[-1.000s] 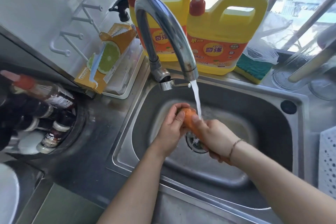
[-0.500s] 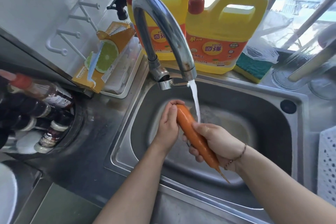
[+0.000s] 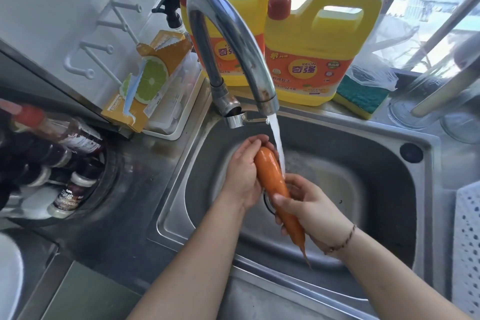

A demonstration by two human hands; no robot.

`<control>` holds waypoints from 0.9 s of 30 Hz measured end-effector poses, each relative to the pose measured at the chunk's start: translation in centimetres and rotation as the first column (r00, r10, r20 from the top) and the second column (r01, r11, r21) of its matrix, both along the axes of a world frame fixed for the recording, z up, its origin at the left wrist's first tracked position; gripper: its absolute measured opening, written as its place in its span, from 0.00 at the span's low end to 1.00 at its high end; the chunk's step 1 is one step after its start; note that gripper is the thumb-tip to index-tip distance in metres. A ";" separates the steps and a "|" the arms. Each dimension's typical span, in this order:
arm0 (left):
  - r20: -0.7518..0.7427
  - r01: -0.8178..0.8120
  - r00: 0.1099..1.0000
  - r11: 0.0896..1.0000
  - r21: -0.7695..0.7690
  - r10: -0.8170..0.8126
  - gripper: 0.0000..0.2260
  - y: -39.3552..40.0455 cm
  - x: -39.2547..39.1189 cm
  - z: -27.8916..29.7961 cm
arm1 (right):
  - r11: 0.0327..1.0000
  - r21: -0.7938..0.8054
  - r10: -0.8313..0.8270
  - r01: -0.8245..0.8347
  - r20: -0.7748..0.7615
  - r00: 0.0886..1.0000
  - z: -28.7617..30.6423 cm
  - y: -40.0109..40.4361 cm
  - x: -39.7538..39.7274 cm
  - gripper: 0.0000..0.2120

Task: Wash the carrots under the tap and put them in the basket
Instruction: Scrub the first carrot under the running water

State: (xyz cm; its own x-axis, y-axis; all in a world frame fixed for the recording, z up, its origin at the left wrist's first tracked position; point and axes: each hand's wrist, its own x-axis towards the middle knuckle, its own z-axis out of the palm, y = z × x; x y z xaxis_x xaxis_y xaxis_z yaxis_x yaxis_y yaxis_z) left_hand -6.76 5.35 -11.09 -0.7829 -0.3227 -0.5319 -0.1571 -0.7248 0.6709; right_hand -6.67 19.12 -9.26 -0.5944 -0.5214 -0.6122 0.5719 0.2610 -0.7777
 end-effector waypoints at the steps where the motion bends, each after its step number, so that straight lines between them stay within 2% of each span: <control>1: -0.003 -0.003 1.000 1.000 -0.018 0.003 0.06 0.5 0.0 0.2 | 0.999 0.046 -0.026 0.027 -0.017 1.000 0.2 -0.2 0.0 0.13; 3: -0.019 0.013 1.000 0.998 -0.063 -0.014 0.05 1.3 0.1 0.2 | 0.983 0.184 -0.007 0.006 0.002 1.000 0.9 -0.9 -0.3 0.23; 4: -0.028 0.024 0.999 0.996 -0.088 -0.026 0.05 1.5 0.2 0.2 | 0.974 0.225 0.014 -0.031 0.076 0.997 1.2 -1.0 -0.6 0.29; 6: -0.055 0.028 0.998 0.991 -0.131 -0.036 0.06 1.6 0.4 0.1 | 0.966 0.243 0.042 -0.091 0.202 0.979 1.5 -1.0 -0.9 0.34; 8: -0.070 0.017 0.997 0.989 -0.146 -0.027 0.06 1.4 0.5 0.0 | 0.976 0.184 0.088 -0.117 0.155 0.984 1.2 -0.5 -0.9 0.31; 10: -0.064 0.014 0.998 0.990 -0.140 -0.023 0.06 1.2 0.7 0.0 | 0.990 0.105 0.089 -0.092 0.037 0.995 0.9 -0.2 -0.8 0.21; 12: -0.064 0.015 0.998 0.990 -0.143 -0.024 0.06 1.0 0.8 -0.1 | 0.997 0.058 0.040 -0.043 0.053 0.998 0.6 -0.2 -0.9 0.13; 15: -0.096 0.078 0.991 0.980 -0.181 -0.096 0.05 1.0 0.9 -0.4 | 0.996 0.081 0.023 -0.040 0.197 0.980 0.5 -0.4 -1.7 0.19; 19: -0.110 0.151 0.978 0.965 -0.215 -0.178 0.09 1.2 0.8 -0.5 | 0.994 0.101 0.017 -0.048 0.290 0.957 0.4 -0.8 -2.1 0.30; 22: -0.098 0.118 0.985 0.970 -0.213 -0.141 0.07 0.9 0.7 -0.5 | 0.998 0.052 0.018 -0.032 0.250 0.968 0.0 -0.7 -1.9 0.25; 24: -0.092 0.090 0.990 0.976 -0.200 -0.110 0.05 0.7 0.7 -0.3 | 1.000 0.004 0.018 -0.020 0.235 0.972 -0.2 -0.7 -1.9 0.24; 27: -0.076 0.091 0.991 0.972 -0.217 -0.110 0.06 0.7 0.7 -0.4 | 0.999 0.028 0.021 -0.028 0.227 0.974 -0.3 -0.8 -2.0 0.21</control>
